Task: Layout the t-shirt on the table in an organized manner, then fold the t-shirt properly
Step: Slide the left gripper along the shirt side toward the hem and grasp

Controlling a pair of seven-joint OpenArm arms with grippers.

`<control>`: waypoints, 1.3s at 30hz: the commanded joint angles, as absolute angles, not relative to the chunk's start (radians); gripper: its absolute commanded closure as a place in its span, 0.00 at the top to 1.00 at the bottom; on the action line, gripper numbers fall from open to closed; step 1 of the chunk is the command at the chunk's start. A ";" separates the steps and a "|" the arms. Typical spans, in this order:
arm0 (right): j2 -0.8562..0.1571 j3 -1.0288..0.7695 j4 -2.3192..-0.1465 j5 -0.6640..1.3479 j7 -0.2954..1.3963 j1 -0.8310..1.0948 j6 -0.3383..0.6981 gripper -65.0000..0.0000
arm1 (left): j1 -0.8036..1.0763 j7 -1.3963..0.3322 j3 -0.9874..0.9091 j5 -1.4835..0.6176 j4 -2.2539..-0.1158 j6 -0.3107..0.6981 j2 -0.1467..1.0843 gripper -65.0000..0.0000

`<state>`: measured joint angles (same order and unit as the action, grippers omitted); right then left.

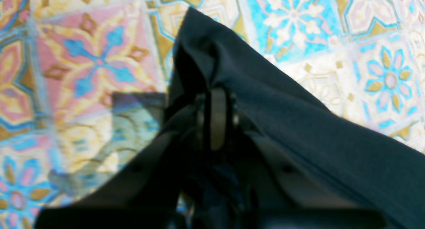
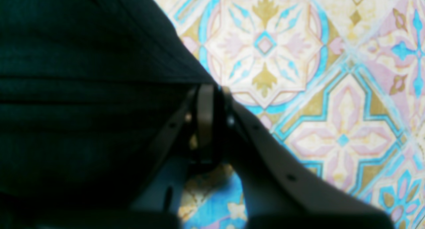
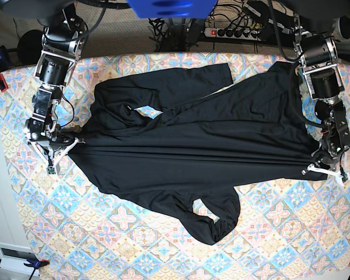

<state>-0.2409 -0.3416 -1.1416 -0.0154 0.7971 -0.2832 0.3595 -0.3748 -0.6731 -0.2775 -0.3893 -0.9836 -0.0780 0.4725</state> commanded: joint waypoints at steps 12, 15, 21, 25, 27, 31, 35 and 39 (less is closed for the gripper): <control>-0.257 -0.338 -1.158 -0.019 0.796 -0.302 0.352 0.00 | -0.295 -0.731 -0.375 -0.489 -1.006 -0.085 0.545 0.33; -0.231 -0.338 -1.158 -0.019 0.796 -0.302 0.352 0.00 | -0.222 -0.734 -0.374 -0.547 -1.066 -0.085 0.547 0.34; -0.223 -0.337 -1.158 -0.019 0.794 -0.302 0.352 0.00 | -0.173 -0.739 -0.366 -0.558 -1.115 -0.085 0.484 0.34; -0.208 -0.337 -1.159 -0.021 0.794 -0.300 0.352 0.05 | -0.176 -0.740 -0.364 -0.556 -1.115 -0.085 0.438 0.34; -0.203 -0.337 -1.159 -0.021 0.796 -0.298 0.352 0.10 | -0.179 -0.734 -0.326 -0.556 -1.115 -0.085 0.424 0.34; -0.203 -0.337 -1.188 -0.021 0.796 -0.298 0.352 0.17 | -0.245 -0.702 -0.188 -0.556 -1.086 -0.085 0.403 0.32; -0.203 -0.337 -1.265 -0.019 0.805 -0.269 0.352 0.18 | -0.326 -0.656 -0.077 -0.556 -1.004 -0.085 0.397 0.15; -0.203 -0.338 -1.331 -0.019 0.805 -0.246 0.352 0.18 | -0.414 -0.605 0.015 -0.556 -0.943 -0.087 0.395 0.00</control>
<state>-0.1883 -0.3370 -1.3041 -0.0277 0.8326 -0.2157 0.3553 -0.3847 -0.6022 0.0132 -0.5537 -0.9360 -0.0856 0.3859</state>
